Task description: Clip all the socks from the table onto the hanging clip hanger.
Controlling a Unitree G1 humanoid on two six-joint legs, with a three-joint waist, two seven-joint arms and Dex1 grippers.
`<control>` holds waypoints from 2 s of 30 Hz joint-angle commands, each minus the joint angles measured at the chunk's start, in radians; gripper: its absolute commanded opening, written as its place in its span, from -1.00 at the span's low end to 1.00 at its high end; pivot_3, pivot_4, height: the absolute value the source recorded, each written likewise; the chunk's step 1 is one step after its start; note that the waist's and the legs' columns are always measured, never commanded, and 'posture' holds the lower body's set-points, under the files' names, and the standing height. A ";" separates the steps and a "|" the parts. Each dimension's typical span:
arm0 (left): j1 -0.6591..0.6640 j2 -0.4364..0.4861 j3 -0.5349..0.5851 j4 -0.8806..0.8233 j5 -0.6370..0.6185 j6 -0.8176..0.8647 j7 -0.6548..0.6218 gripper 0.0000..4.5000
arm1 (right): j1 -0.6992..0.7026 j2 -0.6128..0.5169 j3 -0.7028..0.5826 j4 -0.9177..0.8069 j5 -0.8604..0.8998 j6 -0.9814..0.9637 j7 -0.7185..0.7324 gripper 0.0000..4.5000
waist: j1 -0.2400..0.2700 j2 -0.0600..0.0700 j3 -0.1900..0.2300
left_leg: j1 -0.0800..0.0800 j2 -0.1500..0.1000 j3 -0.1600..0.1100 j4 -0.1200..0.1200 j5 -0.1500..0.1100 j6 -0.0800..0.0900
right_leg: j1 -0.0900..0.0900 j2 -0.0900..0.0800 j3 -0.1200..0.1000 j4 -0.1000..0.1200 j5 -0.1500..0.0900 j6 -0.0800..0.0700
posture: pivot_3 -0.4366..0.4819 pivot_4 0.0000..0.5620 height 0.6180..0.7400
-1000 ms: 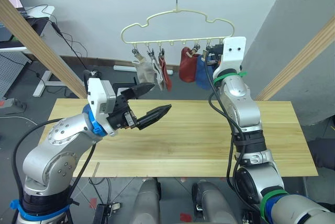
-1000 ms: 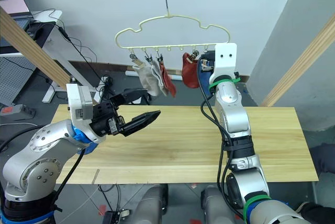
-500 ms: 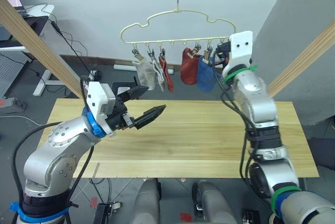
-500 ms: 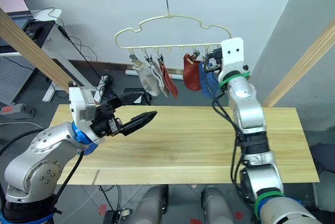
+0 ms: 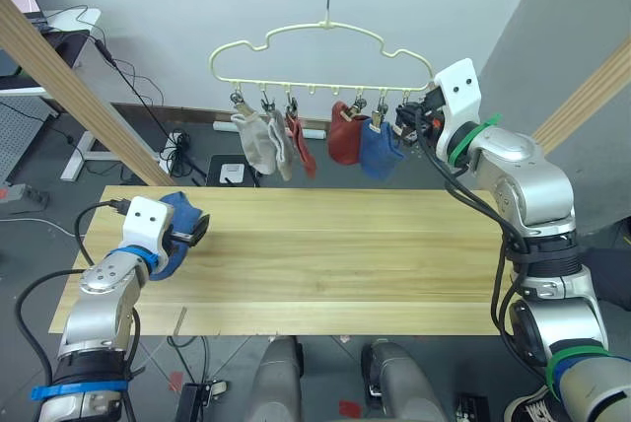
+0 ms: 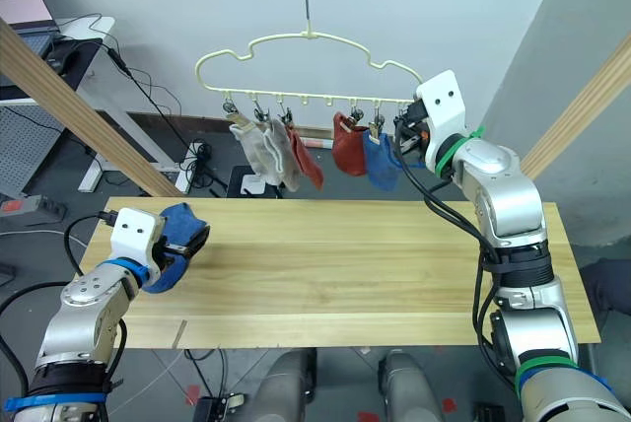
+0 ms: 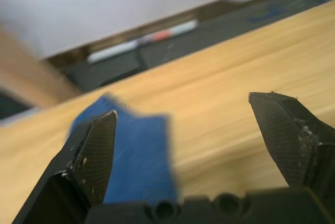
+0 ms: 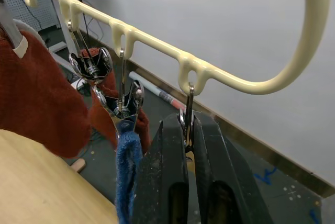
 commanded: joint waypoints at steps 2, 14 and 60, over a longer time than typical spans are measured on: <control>-0.130 0.031 0.019 0.275 0.034 -0.080 -0.020 1.00 | -0.010 0.003 -0.026 -0.042 0.024 0.031 -0.010 -0.99 | 0.000 0.000 0.000 | 0.000 -0.001 0.000 0.000 0.000 0.000 | 0.000 0.000 -0.001 0.000 0.000 0.000 | 0.15 0.02 1.00; -0.339 0.031 0.001 0.755 0.090 -0.192 -0.065 1.00 | 0.007 -0.006 -0.022 -0.097 0.027 0.075 -0.042 -0.99 | -0.003 0.000 0.000 | 0.000 -0.001 0.001 0.000 0.000 0.000 | 0.000 0.002 -0.002 0.001 0.000 0.000 | 0.10 0.05 1.00; -0.074 -0.094 -0.255 -0.588 -0.203 0.224 -0.446 -1.00 | -0.121 -0.097 -0.230 -0.081 0.343 0.548 0.084 -1.00 | -0.004 0.000 0.000 | 0.005 0.000 0.001 0.003 0.000 0.000 | 0.001 0.003 0.002 0.011 0.000 0.000 | 0.09 -0.04 1.00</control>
